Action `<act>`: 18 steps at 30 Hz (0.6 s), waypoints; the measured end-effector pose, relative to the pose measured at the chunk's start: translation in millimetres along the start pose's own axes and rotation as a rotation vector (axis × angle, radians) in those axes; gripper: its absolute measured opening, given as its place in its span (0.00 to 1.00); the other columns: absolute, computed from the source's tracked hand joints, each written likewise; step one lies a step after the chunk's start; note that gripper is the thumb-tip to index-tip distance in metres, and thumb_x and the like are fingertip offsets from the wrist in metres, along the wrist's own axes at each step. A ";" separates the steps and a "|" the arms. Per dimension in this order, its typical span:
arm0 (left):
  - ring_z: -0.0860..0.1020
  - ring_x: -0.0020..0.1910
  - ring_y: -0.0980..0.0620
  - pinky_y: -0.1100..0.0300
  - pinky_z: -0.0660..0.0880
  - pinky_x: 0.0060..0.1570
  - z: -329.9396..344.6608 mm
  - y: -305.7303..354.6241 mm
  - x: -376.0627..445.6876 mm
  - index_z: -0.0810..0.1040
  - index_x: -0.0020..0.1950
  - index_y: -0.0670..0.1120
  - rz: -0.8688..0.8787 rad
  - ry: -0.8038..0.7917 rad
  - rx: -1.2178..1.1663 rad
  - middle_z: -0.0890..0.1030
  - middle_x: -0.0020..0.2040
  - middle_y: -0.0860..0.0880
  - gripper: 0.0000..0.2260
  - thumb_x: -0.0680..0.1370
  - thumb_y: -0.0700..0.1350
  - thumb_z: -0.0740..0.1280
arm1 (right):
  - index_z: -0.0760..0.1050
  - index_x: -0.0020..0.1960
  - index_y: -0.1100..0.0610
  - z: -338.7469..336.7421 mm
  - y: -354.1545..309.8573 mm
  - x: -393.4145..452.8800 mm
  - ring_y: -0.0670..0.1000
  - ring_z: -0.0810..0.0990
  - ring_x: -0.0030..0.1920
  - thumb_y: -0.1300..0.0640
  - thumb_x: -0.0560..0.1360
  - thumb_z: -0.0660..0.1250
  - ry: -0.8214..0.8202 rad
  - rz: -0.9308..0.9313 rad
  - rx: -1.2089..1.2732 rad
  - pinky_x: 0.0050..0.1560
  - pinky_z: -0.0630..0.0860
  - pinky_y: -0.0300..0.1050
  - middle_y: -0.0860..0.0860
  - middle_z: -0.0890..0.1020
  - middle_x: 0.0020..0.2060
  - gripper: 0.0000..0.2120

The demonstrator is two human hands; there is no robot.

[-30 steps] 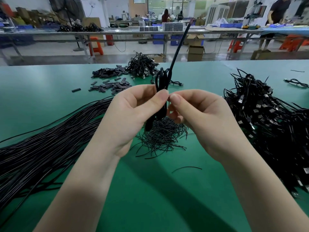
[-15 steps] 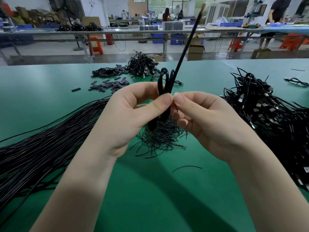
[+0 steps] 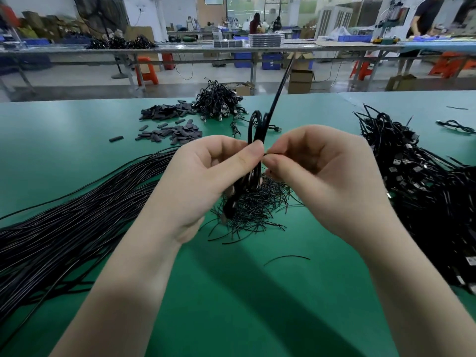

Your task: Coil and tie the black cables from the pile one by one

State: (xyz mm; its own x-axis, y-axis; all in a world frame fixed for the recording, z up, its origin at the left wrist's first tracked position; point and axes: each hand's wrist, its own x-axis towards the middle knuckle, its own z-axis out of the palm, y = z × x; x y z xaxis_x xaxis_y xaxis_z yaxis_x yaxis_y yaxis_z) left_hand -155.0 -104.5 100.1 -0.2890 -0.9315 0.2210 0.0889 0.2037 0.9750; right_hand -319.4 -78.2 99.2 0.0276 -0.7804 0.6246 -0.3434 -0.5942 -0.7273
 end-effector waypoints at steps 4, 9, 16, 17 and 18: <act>0.77 0.26 0.58 0.67 0.71 0.27 -0.9 2.9 1.0 0.78 0.36 0.49 -0.247 -0.065 -0.131 0.74 0.27 0.55 0.12 0.60 0.54 0.73 | 0.81 0.43 0.63 5.5 9.5 -1.1 0.54 0.81 0.41 0.68 0.72 0.71 0.097 -0.517 -0.571 0.44 0.76 0.47 0.55 0.83 0.40 0.02; 0.79 0.35 0.55 0.62 0.73 0.40 -6.4 -3.6 5.2 0.82 0.41 0.49 -0.070 0.006 -0.065 0.81 0.35 0.52 0.13 0.63 0.55 0.76 | 0.83 0.46 0.52 6.6 9.5 -0.8 0.45 0.83 0.42 0.56 0.71 0.75 0.106 -0.104 -0.184 0.43 0.79 0.39 0.46 0.85 0.41 0.05; 0.81 0.38 0.59 0.68 0.75 0.41 -9.1 -12.0 8.5 0.84 0.37 0.57 0.170 0.051 0.055 0.84 0.38 0.56 0.03 0.66 0.49 0.76 | 0.86 0.39 0.52 17.0 11.0 0.8 0.44 0.81 0.35 0.44 0.62 0.75 -0.040 0.530 0.528 0.35 0.75 0.34 0.48 0.84 0.35 0.12; 0.82 0.38 0.60 0.69 0.76 0.40 -9.2 -12.7 8.7 0.84 0.38 0.57 0.181 0.033 0.065 0.85 0.38 0.56 0.04 0.66 0.48 0.75 | 0.86 0.38 0.53 17.8 12.6 0.9 0.44 0.80 0.33 0.47 0.61 0.75 -0.036 0.557 0.589 0.35 0.76 0.34 0.48 0.83 0.34 0.11; 0.82 0.39 0.60 0.69 0.76 0.41 -9.4 -13.4 8.9 0.85 0.38 0.57 0.184 0.023 0.069 0.85 0.39 0.56 0.04 0.66 0.48 0.76 | 0.86 0.38 0.54 17.3 12.9 1.1 0.44 0.79 0.33 0.49 0.60 0.75 -0.039 0.589 0.658 0.36 0.76 0.34 0.48 0.83 0.34 0.11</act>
State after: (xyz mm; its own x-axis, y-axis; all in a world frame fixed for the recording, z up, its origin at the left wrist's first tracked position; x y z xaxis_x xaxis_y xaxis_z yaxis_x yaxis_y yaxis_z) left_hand -149.8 -118.4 88.8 -0.2521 -0.8829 0.3962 0.0725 0.3910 0.9175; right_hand -307.6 -90.1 85.6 0.0527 -0.9940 0.0957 0.2981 -0.0758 -0.9515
